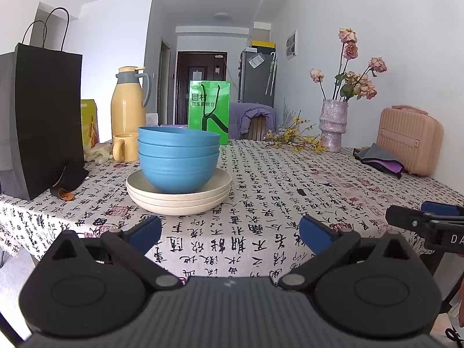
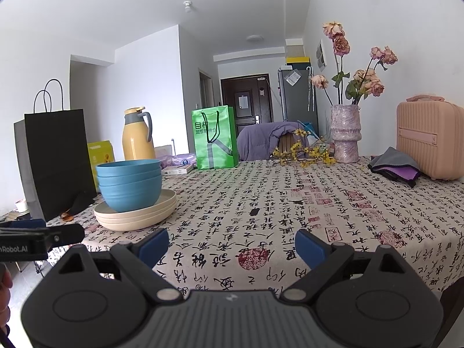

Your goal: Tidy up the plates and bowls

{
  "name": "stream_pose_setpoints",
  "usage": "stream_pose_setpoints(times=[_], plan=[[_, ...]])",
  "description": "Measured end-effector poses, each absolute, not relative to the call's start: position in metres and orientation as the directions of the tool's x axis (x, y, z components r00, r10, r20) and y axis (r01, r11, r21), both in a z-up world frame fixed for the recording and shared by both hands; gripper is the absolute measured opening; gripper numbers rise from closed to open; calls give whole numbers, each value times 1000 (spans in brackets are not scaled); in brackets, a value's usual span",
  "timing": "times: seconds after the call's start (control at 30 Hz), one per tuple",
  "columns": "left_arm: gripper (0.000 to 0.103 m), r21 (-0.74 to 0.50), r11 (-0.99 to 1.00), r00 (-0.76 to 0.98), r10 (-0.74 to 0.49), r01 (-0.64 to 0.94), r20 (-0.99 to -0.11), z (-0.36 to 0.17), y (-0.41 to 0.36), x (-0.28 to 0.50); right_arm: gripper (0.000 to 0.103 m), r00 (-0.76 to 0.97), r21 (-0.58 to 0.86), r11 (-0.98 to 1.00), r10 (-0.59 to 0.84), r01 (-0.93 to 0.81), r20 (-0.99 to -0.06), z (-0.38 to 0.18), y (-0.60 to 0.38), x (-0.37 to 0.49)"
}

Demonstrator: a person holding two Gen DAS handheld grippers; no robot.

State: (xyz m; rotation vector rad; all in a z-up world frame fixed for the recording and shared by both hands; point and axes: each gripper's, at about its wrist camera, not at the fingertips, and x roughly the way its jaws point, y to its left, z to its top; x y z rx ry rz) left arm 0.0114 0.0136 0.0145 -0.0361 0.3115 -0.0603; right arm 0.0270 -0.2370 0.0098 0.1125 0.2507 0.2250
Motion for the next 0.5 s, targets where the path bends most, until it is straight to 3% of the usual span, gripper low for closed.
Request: stream_pose_setpoints(times=[0.5], plan=[[103, -46, 997, 949, -66, 55, -309, 14, 13, 12, 94, 946, 133, 970, 232, -205, -227, 10, -236, 26]])
